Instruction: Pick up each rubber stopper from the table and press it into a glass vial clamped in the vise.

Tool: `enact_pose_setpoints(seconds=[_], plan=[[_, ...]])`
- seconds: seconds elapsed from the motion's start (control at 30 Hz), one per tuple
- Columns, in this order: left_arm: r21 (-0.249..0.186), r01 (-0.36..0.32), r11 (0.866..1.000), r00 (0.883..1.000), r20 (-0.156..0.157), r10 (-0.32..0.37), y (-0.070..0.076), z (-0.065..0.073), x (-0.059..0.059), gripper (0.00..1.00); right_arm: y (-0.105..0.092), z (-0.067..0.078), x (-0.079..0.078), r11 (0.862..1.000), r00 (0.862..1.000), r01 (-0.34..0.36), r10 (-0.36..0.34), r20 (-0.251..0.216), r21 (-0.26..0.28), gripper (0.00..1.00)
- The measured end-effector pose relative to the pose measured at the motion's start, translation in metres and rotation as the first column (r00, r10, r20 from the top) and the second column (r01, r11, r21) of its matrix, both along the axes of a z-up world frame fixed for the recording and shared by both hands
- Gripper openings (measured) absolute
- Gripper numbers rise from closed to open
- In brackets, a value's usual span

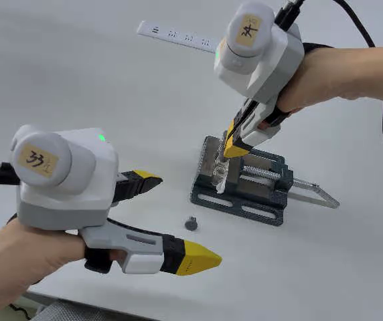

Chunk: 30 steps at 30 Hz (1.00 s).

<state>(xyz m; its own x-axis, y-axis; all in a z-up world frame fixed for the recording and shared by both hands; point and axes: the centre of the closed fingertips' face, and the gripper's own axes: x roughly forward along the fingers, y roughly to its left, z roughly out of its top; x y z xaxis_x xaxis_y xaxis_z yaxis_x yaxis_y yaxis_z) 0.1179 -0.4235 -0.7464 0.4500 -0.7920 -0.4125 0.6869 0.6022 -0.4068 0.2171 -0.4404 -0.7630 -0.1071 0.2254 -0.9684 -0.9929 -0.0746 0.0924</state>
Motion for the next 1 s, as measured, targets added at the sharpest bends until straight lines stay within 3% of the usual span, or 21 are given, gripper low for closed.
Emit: enact_pose_setpoints(seconds=[0.07,0.17,0.73,1.0], plan=[[0.0,-0.001,1.0,1.0,-0.001,0.001,0.0002,0.0003,-0.0001,0.92,-0.0023,-0.0018,0.0029,0.999,0.999,-0.028,0.029,0.031,-0.016,0.0],[-0.002,-0.002,1.0,1.0,-0.001,0.002,0.0009,0.0003,-0.0003,0.92,-0.0008,-0.0007,0.002,1.0,1.0,0.0,0.0,0.013,-0.002,0.0],[-0.001,-0.002,1.0,1.0,-0.01,0.002,-0.0001,-0.0024,-0.0007,0.92,-0.0022,-0.0023,0.0028,1.0,1.0,-0.01,0.01,0.004,-0.014,0.0],[-0.006,-0.003,1.0,1.0,-0.009,0.003,-0.0011,-0.0016,0.001,0.92,-0.0019,-0.003,0.0006,0.998,0.999,-0.036,0.038,0.036,-0.041,0.0]])
